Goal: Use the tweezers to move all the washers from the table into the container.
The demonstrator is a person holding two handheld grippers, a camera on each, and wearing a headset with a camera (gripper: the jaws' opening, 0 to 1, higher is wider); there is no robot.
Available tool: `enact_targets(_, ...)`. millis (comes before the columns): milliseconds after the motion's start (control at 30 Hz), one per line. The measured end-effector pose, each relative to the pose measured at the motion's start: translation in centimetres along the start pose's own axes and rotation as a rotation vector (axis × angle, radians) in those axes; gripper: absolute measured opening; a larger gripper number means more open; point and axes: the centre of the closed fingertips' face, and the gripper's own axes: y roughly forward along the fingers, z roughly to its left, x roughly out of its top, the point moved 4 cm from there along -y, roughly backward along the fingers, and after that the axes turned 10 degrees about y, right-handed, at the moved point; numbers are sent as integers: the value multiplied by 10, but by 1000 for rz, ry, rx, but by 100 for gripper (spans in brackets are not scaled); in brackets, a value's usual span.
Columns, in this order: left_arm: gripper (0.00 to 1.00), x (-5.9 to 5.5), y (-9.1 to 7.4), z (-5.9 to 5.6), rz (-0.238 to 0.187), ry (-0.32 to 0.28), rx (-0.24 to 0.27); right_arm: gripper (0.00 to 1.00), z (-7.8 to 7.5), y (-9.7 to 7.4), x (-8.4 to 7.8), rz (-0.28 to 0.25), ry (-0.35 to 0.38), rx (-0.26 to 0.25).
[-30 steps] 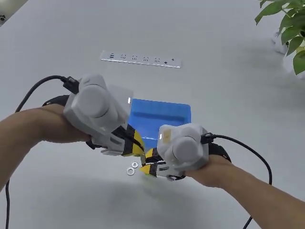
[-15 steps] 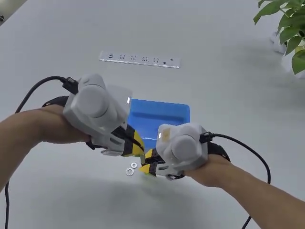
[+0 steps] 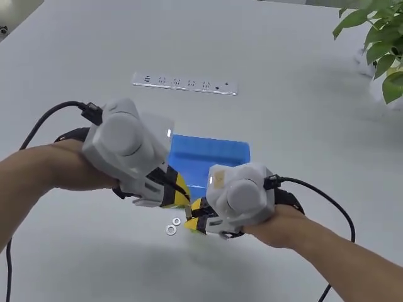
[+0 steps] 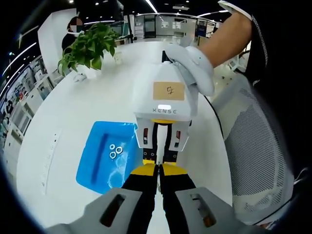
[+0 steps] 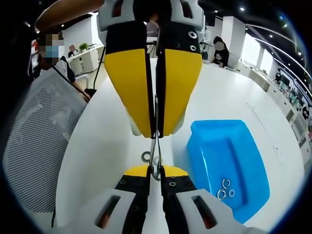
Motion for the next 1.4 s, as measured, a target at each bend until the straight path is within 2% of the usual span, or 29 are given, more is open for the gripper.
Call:
enact_targets(333,6,12,-13,-4,-2,15,17,10,4,-13,11,8,-36,-5)
enact_targets(700,6,28,-29,1,-12,34,33,10,2,-31,26,2,-49,-34)
enact_targets(1067,6,41,-39,18,-16,69,56,10,-14,-47,38,-6,-68,-70)
enact_targets(1400,6,43,-39,41,-18,90,70,10,-38,-52,42,-13,-71,-97)
